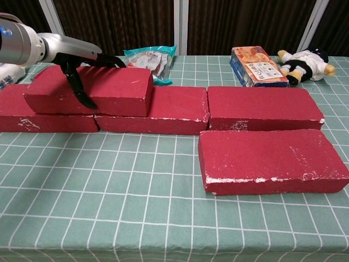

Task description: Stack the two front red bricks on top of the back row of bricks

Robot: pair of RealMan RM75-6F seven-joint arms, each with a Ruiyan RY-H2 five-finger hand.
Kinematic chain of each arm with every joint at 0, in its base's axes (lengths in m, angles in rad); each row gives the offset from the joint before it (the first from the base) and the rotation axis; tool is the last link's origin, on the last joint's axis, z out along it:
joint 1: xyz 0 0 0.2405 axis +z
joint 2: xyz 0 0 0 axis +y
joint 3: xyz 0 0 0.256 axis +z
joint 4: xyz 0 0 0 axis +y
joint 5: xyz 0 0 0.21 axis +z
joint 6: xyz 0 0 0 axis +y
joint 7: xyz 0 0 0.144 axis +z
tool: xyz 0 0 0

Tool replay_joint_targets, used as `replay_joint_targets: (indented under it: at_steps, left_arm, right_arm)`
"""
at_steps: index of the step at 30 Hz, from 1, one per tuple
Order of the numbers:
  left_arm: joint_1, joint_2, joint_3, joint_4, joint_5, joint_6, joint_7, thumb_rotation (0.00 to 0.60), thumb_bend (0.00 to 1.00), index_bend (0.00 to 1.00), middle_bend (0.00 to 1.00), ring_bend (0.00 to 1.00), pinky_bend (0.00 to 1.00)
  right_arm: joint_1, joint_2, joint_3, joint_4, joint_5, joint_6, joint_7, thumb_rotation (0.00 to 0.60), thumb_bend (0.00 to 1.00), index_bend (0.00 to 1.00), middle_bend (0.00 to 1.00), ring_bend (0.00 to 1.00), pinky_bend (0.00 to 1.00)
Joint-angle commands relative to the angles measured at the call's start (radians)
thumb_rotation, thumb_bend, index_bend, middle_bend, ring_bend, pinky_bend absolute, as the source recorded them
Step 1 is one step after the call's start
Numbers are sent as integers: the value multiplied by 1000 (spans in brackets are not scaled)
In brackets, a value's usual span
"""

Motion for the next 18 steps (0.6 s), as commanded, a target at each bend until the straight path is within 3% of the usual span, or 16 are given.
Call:
replay_joint_targets:
  at_steps: [1, 18]
  left_arm:
    - [-4, 3, 3, -4, -6, 4, 2, 600, 243, 17, 116, 61, 0]
    - [-24, 3, 28, -15, -52, 25, 13, 600, 240, 13, 116, 61, 0]
  right_arm:
    - [0, 0, 0, 0, 0, -1, 0, 600, 0, 0, 0, 0, 0]
    - [3, 2, -3, -2, -2, -6, -2, 600, 0, 0, 0, 0, 0]
